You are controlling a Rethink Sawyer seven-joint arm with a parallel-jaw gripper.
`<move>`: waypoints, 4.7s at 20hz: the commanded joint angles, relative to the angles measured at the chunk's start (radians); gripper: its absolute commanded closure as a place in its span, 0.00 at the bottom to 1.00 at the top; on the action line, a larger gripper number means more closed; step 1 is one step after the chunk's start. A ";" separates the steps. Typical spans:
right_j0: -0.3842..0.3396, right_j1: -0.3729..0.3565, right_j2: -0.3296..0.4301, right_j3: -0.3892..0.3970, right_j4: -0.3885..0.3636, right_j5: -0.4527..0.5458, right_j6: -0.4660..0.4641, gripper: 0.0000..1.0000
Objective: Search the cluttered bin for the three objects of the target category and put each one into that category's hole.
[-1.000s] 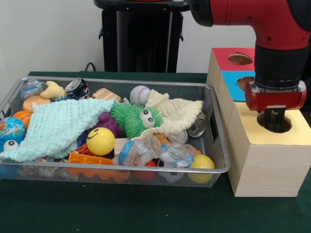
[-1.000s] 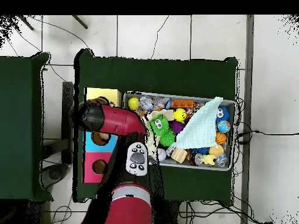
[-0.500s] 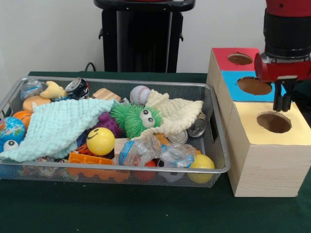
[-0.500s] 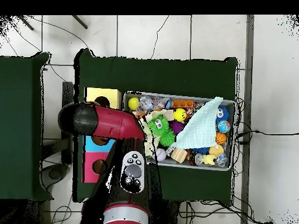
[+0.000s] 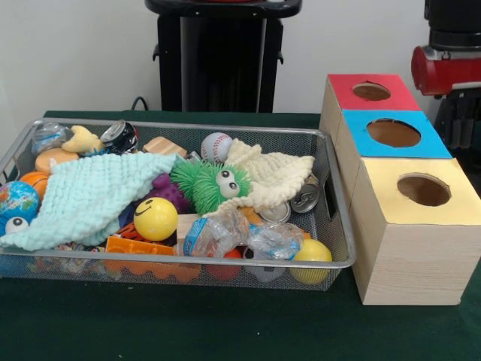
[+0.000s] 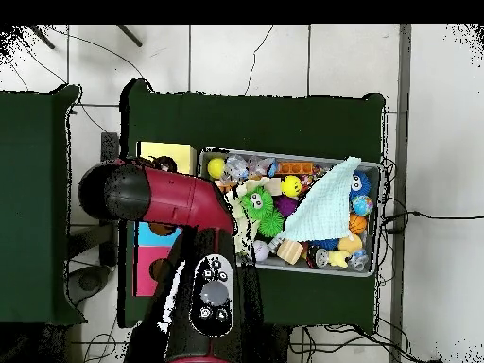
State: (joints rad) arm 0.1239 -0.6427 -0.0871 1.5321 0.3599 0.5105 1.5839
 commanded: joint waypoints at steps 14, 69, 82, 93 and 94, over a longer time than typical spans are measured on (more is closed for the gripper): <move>-0.220 -0.064 0.047 -0.006 -0.179 0.252 -0.066 1.00; -0.501 -0.041 0.265 -0.129 -0.536 0.320 -0.170 1.00; -0.558 0.016 0.341 -0.245 -0.598 0.347 -0.250 1.00; -0.595 0.048 0.387 -0.288 -0.651 0.360 -0.277 1.00; -0.599 0.053 0.391 -0.294 -0.654 0.358 -0.281 1.00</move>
State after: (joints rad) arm -0.4402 -0.6559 0.1931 1.2684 -0.2163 0.7363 1.5829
